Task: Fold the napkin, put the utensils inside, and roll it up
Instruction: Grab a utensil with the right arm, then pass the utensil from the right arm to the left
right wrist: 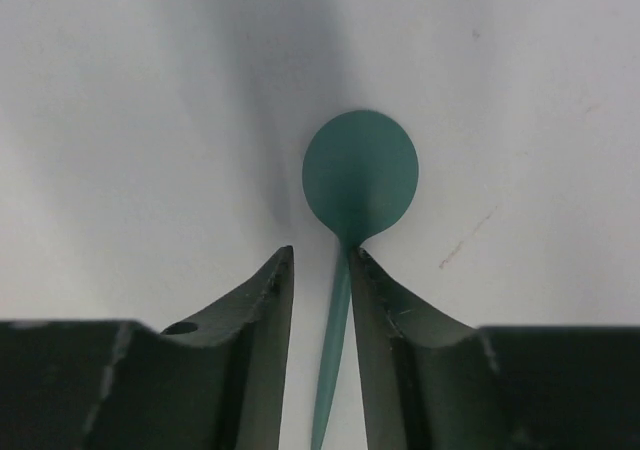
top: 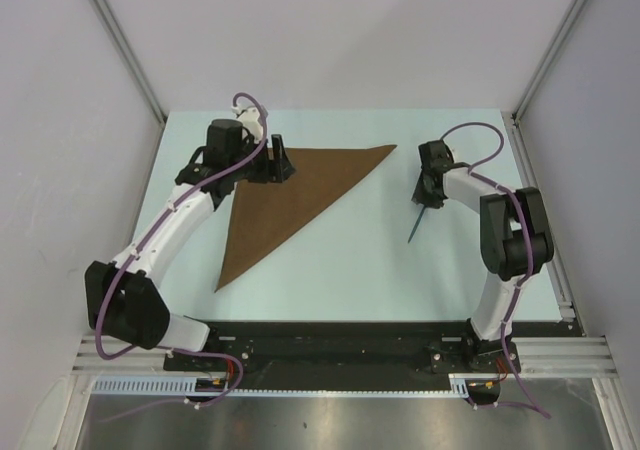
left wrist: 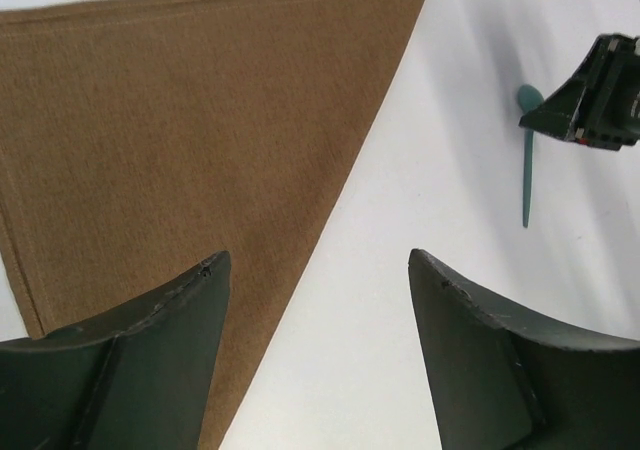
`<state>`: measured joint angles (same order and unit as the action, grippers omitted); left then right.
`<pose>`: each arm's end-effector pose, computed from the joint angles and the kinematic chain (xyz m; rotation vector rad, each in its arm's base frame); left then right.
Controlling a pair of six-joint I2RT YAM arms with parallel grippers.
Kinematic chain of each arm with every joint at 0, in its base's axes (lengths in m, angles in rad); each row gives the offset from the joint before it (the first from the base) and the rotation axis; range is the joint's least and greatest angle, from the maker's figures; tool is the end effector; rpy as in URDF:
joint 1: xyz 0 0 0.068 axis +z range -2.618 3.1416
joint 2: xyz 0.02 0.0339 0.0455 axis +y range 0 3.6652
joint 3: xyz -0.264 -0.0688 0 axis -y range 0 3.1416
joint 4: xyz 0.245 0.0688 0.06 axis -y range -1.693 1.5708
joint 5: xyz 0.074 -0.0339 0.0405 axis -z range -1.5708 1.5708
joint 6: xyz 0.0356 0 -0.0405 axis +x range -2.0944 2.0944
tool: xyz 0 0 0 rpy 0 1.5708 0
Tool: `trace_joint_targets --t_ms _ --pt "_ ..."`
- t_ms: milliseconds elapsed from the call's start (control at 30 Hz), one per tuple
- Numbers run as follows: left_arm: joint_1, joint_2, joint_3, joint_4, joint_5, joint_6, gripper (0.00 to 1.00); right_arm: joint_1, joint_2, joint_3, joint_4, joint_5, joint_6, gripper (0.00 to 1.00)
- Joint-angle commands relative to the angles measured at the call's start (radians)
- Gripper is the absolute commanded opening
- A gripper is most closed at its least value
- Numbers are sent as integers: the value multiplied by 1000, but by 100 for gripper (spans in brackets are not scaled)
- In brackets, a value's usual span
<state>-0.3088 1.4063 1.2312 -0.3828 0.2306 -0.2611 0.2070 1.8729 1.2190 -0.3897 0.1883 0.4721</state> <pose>0.3030 -0.1052 0.3328 0.1905 2.1594 -0.5778 0.3775 0.0725 0.1700 0.4068 2.5526 0.0022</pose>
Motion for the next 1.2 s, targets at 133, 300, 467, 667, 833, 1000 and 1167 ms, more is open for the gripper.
trace_joint_targets --t_ms 133,300,467,667,833,1000,1167 --pt "-21 -26 -24 19 33 6 76 9 57 36 -72 129 10 31" --pt "-23 -32 -24 15 27 10 76 8 40 24 -83 128 7 32" --pt "-23 -33 -27 19 35 8 76 0 43 4 -63 125 0 25" --pt "-44 -43 -36 47 87 19 75 -8 8 -2 -20 6 -10 0" --pt "-147 -67 -113 209 301 -18 78 -9 -208 -113 202 -306 75 0" --pt "-199 -56 -278 479 444 -255 79 68 -476 -326 501 -506 193 0" --pt "-234 -36 -361 665 455 -408 71 117 -577 -475 800 -601 336 0"
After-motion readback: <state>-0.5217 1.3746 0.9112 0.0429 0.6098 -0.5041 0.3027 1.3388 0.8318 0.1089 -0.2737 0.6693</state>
